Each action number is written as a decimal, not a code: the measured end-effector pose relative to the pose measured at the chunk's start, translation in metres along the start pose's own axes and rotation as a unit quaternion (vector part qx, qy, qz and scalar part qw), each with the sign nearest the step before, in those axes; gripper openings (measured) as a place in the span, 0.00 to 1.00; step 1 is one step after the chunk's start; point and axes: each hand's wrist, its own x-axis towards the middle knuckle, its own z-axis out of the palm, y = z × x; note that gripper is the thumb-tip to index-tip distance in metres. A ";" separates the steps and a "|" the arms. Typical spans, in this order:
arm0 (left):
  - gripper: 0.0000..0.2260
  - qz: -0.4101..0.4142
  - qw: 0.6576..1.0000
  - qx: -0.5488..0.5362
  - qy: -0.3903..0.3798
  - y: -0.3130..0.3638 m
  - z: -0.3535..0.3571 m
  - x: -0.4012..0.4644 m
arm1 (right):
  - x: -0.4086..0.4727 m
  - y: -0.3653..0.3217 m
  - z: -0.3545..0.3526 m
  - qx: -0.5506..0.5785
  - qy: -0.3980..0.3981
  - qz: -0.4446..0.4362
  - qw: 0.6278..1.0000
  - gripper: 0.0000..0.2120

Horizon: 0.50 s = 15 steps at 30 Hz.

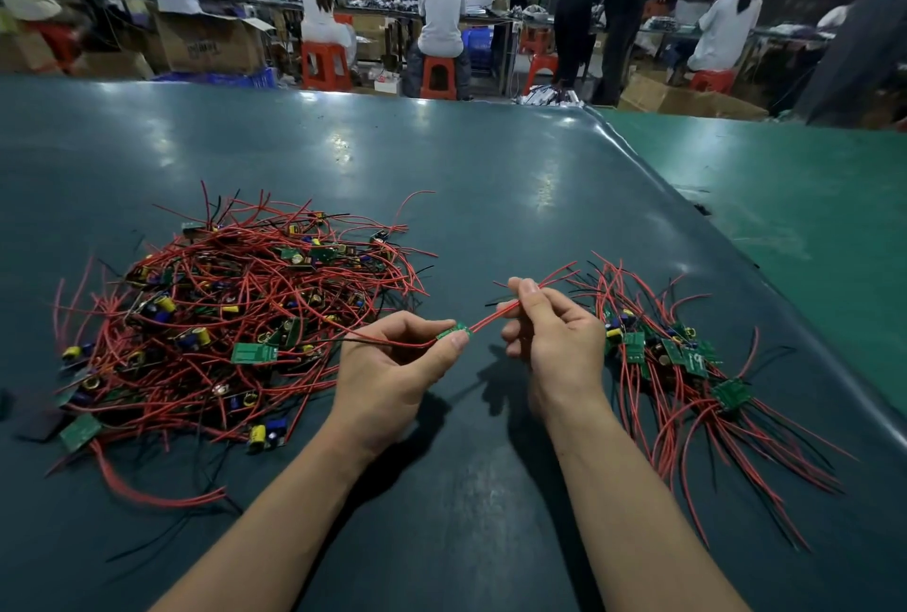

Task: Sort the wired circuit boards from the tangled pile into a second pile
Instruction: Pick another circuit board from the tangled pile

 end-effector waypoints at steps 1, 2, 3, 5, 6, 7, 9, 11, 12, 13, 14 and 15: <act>0.03 -0.001 1.000 -0.001 -0.001 0.001 0.000 0.000 | 0.001 -0.001 0.001 0.032 0.004 0.022 0.999 0.09; 0.03 -0.003 1.000 -0.003 -0.002 0.001 0.000 0.000 | 0.001 -0.002 0.001 0.060 0.008 0.043 0.997 0.09; 0.03 -0.006 1.000 -0.005 -0.005 0.002 0.000 -0.001 | 0.002 -0.003 0.001 0.081 0.012 0.062 0.995 0.08; 0.03 -0.010 1.000 -0.008 -0.019 0.003 0.001 -0.002 | 0.002 -0.004 0.000 0.101 0.022 0.088 0.991 0.08; 0.03 -0.012 1.000 -0.008 -0.027 0.004 0.001 -0.003 | 0.002 -0.004 -0.001 0.104 0.024 0.094 0.990 0.09; 0.03 -0.015 0.999 -0.009 -0.033 0.004 0.002 -0.004 | 0.002 -0.003 -0.001 0.106 0.024 0.096 0.989 0.09; 0.03 -0.016 0.999 -0.013 -0.039 0.004 0.001 -0.004 | 0.004 -0.003 -0.002 0.099 0.022 0.087 0.991 0.07; 0.03 -0.014 0.999 -0.013 -0.042 0.005 -0.001 -0.005 | 0.005 -0.003 -0.003 0.060 0.023 0.049 0.997 0.07; 0.02 -0.015 0.999 -0.014 -0.043 0.005 -0.001 -0.005 | 0.006 -0.003 -0.004 0.029 0.021 0.019 0.999 0.07; 0.02 -0.015 0.999 -0.015 -0.042 0.005 -0.002 -0.005 | 0.005 -0.002 -0.005 0.005 0.019 -0.010 1.000 0.07; 0.02 -0.016 0.999 -0.015 -0.040 0.005 -0.003 -0.004 | 0.005 -0.002 -0.005 -0.006 0.019 -0.028 0.999 0.07; 0.02 -0.015 0.999 -0.014 -0.038 0.004 -0.003 -0.004 | 0.005 -0.003 -0.005 -0.003 0.019 -0.035 0.999 0.08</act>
